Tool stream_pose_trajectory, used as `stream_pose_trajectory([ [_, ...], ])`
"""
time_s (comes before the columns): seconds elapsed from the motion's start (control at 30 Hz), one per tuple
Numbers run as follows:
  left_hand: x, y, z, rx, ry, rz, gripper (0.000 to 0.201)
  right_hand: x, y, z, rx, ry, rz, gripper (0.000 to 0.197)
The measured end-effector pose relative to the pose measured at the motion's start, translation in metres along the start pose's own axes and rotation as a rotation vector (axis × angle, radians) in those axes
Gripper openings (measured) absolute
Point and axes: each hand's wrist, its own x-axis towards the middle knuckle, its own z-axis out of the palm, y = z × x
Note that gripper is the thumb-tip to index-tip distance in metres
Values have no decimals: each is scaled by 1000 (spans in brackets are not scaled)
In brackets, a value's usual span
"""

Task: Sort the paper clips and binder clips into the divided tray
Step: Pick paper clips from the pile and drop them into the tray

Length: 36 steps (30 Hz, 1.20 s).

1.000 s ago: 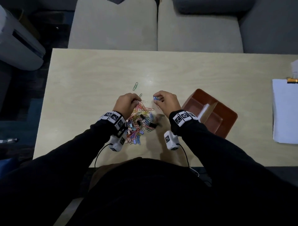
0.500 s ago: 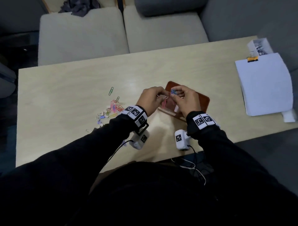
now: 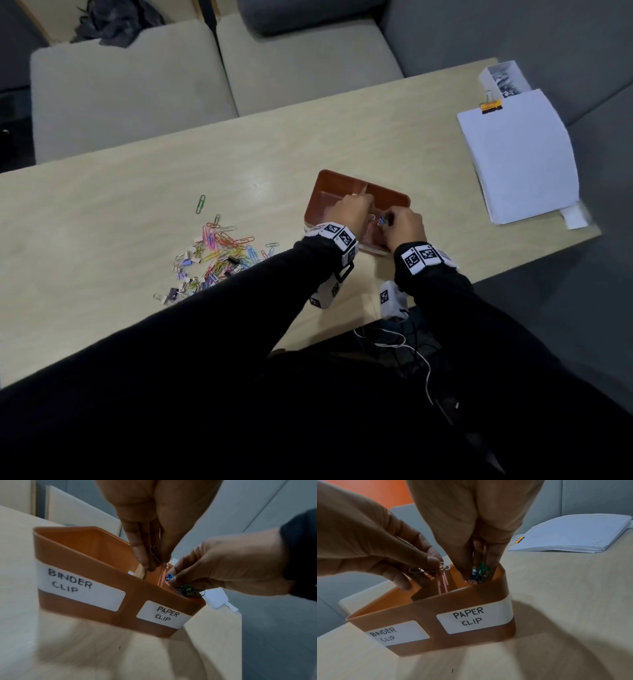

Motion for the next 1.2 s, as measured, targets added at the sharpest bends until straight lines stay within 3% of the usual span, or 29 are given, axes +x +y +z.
stream_pose_trajectory([
  [0.17,-1,3,-3,4,-48,24,16,-1,-1,0,-25,-42,20,19],
  [0.3,-4,-7,-9,-75,-45,7,22,-3,-17,-3,31,12,-4,21],
  [0.4,-10,-25,-23,-63,68,-25,23,-7,-44,-2,63,72,-80,19],
  [0.6,-28,-96,-52,-103,278,-213,23,-16,-118,16,111,128,-382,21],
  [0.8,-56,-190,-66,-59,313,-403,23,-27,-175,67,77,-137,-585,25],
  [0.97,-62,-264,-70,42,176,-542,47,-30,-199,115,-125,-379,-672,30],
  [1.2,-51,-303,-70,94,104,-533,45,-24,-211,152,-283,-519,-710,35],
])
